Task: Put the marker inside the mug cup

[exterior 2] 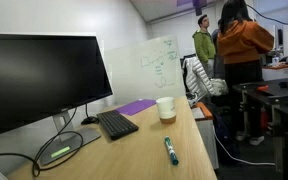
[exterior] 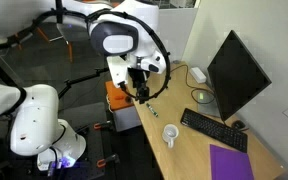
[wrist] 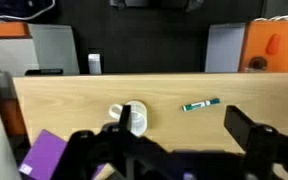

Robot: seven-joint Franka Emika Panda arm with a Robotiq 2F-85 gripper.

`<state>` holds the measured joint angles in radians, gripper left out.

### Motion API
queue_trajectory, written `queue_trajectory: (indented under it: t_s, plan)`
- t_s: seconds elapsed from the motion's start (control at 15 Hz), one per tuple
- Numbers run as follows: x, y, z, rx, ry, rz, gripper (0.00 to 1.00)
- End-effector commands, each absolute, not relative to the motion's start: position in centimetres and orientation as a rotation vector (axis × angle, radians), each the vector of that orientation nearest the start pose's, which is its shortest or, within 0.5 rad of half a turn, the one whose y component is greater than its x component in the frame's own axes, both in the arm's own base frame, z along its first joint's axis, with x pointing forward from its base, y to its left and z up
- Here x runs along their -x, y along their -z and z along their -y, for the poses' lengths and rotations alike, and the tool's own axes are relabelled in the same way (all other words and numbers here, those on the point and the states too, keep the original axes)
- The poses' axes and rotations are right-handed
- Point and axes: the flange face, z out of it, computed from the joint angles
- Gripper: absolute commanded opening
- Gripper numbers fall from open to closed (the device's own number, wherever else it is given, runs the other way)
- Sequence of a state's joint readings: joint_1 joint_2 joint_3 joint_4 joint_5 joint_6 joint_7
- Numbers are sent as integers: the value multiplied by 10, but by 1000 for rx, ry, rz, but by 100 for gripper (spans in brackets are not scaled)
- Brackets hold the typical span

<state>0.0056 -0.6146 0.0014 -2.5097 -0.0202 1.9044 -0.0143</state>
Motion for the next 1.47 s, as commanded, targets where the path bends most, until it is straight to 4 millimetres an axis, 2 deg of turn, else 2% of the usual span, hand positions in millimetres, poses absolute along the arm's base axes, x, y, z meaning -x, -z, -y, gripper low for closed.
queue_trajectory:
  t_s: [0.0,0.6,0.67,0.73,1.0,1.2,1.4]
  plan:
    - [-365,-489,-1,3161,13,43,100]
    - [-365,-489,-1,3161,13,43,100]
    - [-369,-488,-2,3160,65,-159,100]
    - [-375,-483,-7,3149,48,-240,100]
    - [-404,-440,-48,3119,66,-574,100]
    - [-432,-390,-72,3061,71,-813,100]
    - [-459,-336,-78,2970,70,-1052,100]
